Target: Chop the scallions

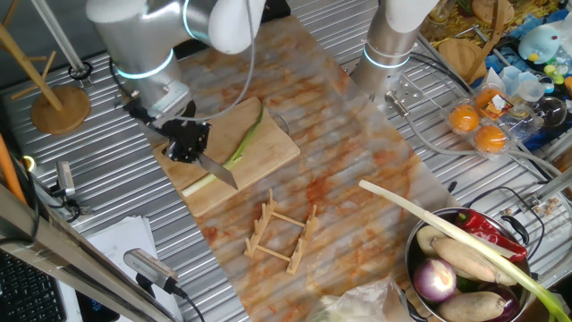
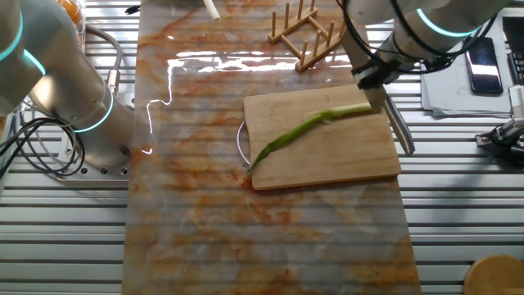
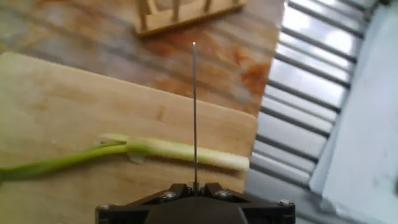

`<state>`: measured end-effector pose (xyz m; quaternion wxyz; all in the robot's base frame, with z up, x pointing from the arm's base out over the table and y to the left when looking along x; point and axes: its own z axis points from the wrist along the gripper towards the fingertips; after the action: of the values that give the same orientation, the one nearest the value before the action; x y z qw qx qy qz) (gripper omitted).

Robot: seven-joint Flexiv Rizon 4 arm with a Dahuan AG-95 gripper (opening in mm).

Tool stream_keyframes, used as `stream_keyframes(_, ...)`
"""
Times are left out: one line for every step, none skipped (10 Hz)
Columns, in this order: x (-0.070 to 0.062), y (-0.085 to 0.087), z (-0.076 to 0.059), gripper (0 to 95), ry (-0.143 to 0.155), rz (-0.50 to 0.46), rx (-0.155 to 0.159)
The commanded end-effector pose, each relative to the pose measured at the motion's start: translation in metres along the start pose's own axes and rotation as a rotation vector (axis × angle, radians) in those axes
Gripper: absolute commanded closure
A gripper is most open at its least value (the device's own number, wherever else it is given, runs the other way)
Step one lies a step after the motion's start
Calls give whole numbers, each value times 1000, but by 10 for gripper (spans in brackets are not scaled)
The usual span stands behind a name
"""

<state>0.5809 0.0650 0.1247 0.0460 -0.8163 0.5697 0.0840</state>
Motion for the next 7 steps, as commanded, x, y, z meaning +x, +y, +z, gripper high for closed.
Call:
stream_keyframes(-1,0,2,950,244,268,69)
stream_keyframes(-1,0,2,950,252,269,65)
stream_keyframes(-2,0,1,950,267,268,64)
stream_keyframes(-1,1,2,950,282,268,68)
stream_keyframes(1,2,3,950,303,264,72)
stream_keyframes(4,4,5,950,307,254,79)
stream_keyframes(8,7,9,950,304,241,87)
